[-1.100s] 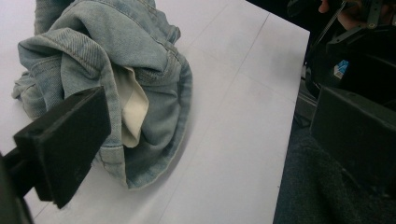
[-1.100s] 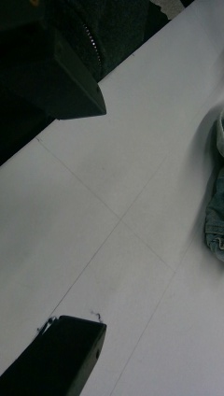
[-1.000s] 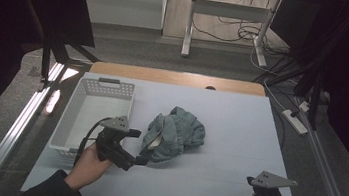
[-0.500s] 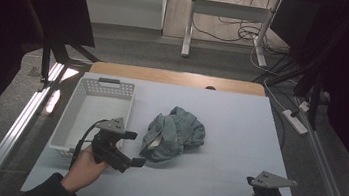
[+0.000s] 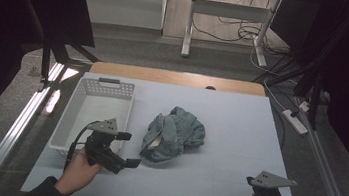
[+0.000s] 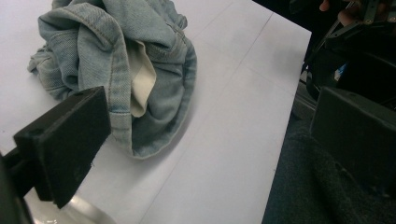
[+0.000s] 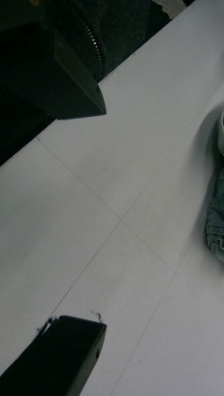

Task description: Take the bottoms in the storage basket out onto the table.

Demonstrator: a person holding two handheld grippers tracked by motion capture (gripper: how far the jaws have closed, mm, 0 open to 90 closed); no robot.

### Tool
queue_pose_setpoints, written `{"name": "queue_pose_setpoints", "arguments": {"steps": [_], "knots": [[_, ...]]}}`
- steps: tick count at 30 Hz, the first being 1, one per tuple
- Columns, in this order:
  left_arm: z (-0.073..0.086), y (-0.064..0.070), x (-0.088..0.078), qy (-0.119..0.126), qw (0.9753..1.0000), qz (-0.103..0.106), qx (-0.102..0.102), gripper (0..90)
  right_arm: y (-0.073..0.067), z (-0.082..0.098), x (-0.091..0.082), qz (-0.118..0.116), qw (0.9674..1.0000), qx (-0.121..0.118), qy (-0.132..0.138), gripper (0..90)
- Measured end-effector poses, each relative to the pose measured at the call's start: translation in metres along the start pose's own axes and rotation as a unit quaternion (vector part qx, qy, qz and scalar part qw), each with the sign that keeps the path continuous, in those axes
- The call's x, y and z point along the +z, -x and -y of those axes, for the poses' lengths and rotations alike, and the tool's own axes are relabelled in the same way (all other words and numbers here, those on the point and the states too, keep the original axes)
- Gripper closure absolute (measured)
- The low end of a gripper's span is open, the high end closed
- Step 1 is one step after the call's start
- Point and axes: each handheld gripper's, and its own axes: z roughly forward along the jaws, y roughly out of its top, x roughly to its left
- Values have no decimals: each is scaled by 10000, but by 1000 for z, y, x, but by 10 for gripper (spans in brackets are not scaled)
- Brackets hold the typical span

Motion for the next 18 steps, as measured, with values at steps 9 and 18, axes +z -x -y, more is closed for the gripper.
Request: {"name": "queue_pose_setpoints", "arguments": {"steps": [9, 18], "knots": [[7, 0, -6, -11, 10000, -62, -66, 0, 0, 0, 0, -1, 10000, 5, -1, 2], [14, -1, -14, 44, 9998, -129, -173, 0, 0, 0, 0, 1, 10000, 5, -1, 2]]}}
